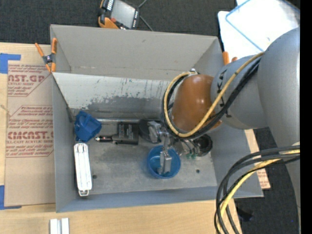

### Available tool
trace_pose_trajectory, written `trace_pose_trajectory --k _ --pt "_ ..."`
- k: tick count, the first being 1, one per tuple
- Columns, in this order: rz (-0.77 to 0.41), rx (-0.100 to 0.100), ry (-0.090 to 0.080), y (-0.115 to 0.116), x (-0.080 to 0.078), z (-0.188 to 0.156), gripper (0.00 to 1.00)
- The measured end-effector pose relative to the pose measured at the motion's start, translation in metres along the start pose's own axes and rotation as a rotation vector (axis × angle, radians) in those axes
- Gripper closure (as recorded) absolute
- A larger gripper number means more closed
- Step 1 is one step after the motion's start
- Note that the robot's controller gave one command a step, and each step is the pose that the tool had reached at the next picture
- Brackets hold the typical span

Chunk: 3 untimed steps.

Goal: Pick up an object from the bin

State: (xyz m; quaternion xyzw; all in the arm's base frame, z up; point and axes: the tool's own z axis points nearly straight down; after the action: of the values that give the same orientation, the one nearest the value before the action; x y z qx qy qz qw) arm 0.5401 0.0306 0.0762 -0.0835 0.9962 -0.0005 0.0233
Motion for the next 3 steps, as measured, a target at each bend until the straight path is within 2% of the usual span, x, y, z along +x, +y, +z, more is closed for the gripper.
trace_pose_trajectory --k 1,3 --pt "0.095 -0.003 0.002 -0.0225 0.0035 -0.0008 1.0" --pt "0.095 -0.004 0.001 -0.022 0.0027 -0.0031 1.0"
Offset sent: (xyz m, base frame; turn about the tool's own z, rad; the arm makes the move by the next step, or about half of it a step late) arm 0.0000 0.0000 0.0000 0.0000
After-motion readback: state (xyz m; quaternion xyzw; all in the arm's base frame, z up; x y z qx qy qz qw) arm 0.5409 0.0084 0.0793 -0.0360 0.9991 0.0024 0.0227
